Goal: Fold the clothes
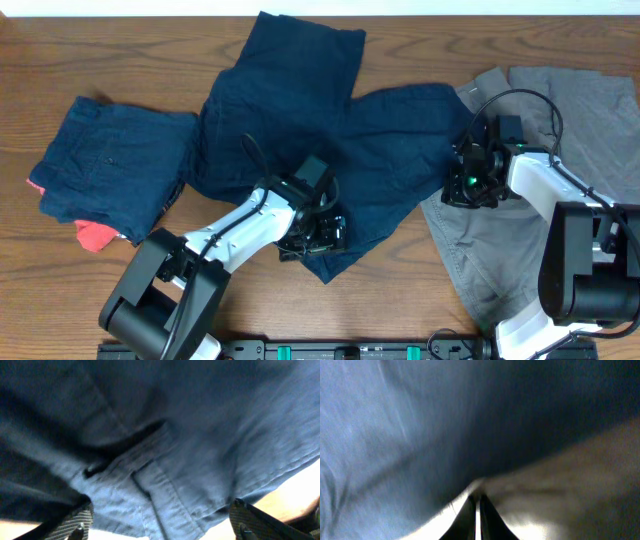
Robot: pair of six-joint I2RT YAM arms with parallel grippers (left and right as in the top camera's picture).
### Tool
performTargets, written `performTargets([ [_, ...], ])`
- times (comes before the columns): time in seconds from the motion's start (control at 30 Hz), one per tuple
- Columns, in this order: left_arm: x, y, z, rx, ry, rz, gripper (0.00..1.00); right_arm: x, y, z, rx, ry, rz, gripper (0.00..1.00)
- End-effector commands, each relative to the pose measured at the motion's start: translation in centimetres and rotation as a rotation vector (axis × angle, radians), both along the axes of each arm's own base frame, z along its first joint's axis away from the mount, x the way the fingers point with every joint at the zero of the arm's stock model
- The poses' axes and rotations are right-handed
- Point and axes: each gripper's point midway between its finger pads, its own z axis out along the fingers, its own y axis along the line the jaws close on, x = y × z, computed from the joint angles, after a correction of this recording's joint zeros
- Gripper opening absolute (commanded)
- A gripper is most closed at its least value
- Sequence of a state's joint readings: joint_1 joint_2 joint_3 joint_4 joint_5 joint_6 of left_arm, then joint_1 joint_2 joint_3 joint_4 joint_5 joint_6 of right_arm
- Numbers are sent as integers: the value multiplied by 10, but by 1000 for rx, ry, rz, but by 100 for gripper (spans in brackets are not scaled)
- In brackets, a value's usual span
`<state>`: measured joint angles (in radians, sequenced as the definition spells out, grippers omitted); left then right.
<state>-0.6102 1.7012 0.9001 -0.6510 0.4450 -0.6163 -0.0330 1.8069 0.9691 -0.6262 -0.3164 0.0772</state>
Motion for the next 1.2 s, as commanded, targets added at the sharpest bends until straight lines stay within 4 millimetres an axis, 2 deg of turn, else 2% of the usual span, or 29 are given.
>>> performTargets([
  [0.0, -21, 17, -11, 86, 101, 10, 94, -9, -60, -42, -288, 94, -171, 10],
  [0.1, -34, 27, -9, 126, 158, 7, 94, -5, -114, -41, -447, 75, -360, 20],
  [0.2, -43, 36, -7, 152, 201, -6, 94, -4, -164, -33, -493, 60, -506, 24],
  [0.33, -50, 47, -4, 178, 238, -23, 95, -21, -226, -19, -487, 97, -755, 25],
  [0.5, -48, 58, -4, 206, 243, -1, 95, -46, -285, -3, -441, 124, -991, 25],
  [0.6, -45, 60, -4, 204, 246, 17, 95, -51, -302, 8, -375, 110, -1058, 25],
  [0.67, -44, 61, -4, 203, 246, 25, 95, -42, -304, 19, -306, 73, -1074, 27],
  [0.77, -43, 62, -4, 202, 246, 30, 95, -5, -289, 45, -140, -65, -953, 31],
  [0.87, -42, 61, -4, 199, 242, 30, 95, 46, -242, 91, 106, -286, -682, 38],
  [0.97, -42, 61, -4, 199, 241, 30, 95, 71, -197, 123, 214, -404, -482, 42],
  [1.03, -42, 61, -4, 198, 241, 30, 96, 79, -170, 125, 199, -415, -364, 42],
  [1.1, -41, 61, -4, 196, 238, 30, 96, 83, -145, 115, 160, -387, -272, 44],
  [1.17, -41, 61, -4, 196, 237, 30, 96, 84, -131, 99, 88, -337, -230, 55],
])
